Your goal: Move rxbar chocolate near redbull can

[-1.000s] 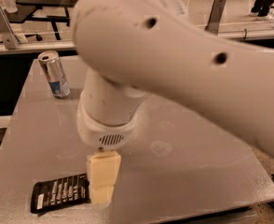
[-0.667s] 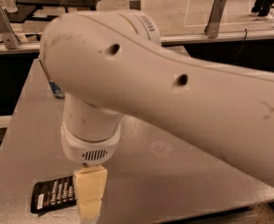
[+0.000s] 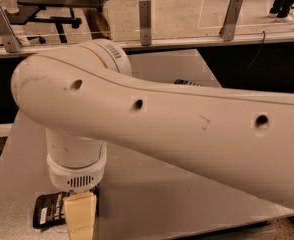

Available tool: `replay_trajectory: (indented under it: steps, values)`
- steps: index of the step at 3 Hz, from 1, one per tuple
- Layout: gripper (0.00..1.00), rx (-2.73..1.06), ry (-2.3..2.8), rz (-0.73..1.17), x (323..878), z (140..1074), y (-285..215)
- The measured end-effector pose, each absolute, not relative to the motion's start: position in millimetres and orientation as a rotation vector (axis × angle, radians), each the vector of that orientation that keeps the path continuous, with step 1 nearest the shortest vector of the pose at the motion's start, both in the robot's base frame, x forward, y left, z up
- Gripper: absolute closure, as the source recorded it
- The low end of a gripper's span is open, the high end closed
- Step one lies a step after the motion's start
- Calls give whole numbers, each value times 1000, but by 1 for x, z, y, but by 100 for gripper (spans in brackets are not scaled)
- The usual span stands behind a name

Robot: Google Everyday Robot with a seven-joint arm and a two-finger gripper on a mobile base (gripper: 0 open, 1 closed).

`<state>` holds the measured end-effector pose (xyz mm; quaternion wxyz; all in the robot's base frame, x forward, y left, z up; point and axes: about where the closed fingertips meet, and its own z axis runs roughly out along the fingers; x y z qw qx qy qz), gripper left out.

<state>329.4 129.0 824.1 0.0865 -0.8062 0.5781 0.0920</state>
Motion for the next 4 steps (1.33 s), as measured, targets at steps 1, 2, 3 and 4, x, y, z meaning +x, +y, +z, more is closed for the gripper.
replay_trajectory:
  steps: [1, 2, 3, 4]
  values:
    - [25, -2414, 1738, 300, 328, 822, 130]
    - [46, -2412, 1741, 323, 329, 827, 129]
    - [77, -2400, 1755, 338, 333, 830, 124]
    - [99, -2389, 1767, 334, 337, 830, 121]
